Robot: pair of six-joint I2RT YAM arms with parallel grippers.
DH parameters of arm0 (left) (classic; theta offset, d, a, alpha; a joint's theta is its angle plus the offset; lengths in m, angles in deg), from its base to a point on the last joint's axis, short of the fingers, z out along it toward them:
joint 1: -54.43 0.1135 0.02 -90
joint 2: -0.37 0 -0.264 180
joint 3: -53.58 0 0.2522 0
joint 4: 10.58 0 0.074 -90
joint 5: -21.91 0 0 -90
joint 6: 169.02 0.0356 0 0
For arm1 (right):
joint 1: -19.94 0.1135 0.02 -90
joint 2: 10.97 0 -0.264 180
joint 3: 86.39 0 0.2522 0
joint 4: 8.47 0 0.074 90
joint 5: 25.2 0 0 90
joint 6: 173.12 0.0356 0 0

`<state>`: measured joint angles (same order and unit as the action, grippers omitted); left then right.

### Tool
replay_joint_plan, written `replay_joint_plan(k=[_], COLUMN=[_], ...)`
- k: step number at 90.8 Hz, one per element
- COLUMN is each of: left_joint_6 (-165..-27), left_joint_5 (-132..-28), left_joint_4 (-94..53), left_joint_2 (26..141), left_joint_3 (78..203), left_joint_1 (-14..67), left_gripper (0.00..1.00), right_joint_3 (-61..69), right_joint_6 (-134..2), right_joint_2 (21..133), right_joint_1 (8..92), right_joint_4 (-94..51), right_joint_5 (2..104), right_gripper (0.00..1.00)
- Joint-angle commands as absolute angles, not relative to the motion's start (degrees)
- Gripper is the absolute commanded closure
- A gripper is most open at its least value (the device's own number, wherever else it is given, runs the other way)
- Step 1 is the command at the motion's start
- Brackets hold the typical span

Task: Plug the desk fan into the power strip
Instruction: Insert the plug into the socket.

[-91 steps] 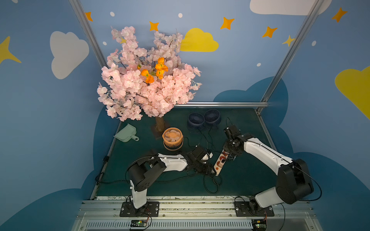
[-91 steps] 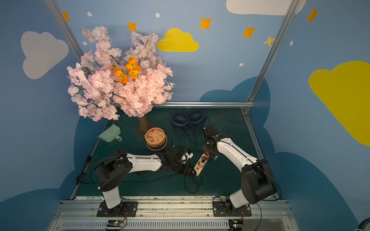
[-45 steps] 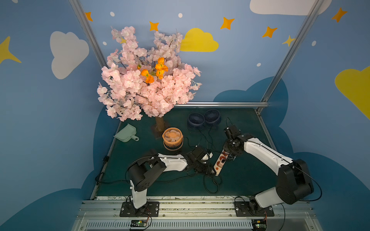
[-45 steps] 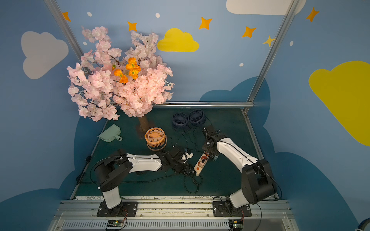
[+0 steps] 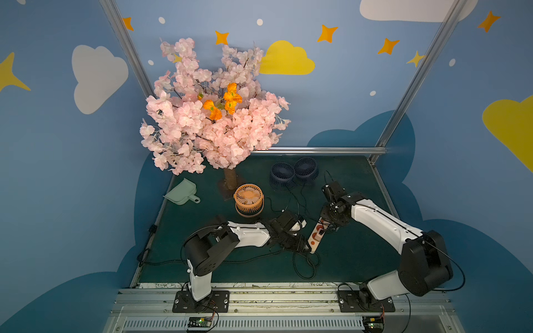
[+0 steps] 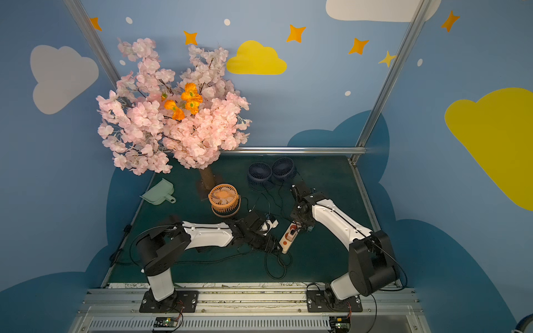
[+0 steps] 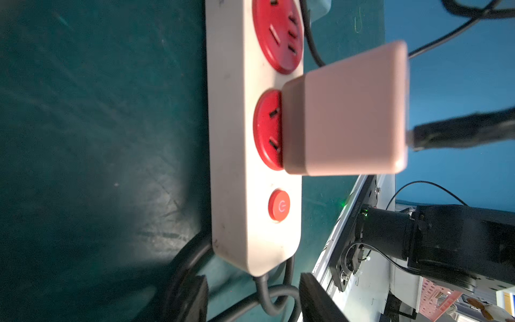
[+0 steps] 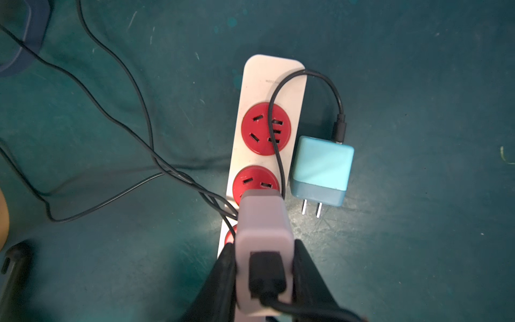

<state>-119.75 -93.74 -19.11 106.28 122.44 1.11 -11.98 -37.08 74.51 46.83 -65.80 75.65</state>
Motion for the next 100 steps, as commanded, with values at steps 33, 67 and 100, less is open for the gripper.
replay_joint_plan(k=[33, 67, 100], left_joint_6=[-119.8, -119.8, -119.7], left_joint_5=[-93.3, -93.2, -93.2], left_joint_4=[-19.0, -18.9, -19.0], left_joint_2=[104.8, 104.6, 104.6], left_joint_3=[121.5, 121.3, 121.3], left_joint_1=[1.0, 1.0, 1.0], left_gripper=[0.44, 0.44, 0.45], right_joint_3=[-8.9, -11.0, -11.8], right_joint_6=[-39.2, -38.6, -39.0], right_joint_2=[74.6, 76.2, 78.1], right_joint_1=[46.5, 46.2, 46.0], right_joint_4=[-67.6, -65.8, -63.8], right_joint_5=[79.4, 77.3, 77.6], right_gripper=[1.00, 1.00, 1.00])
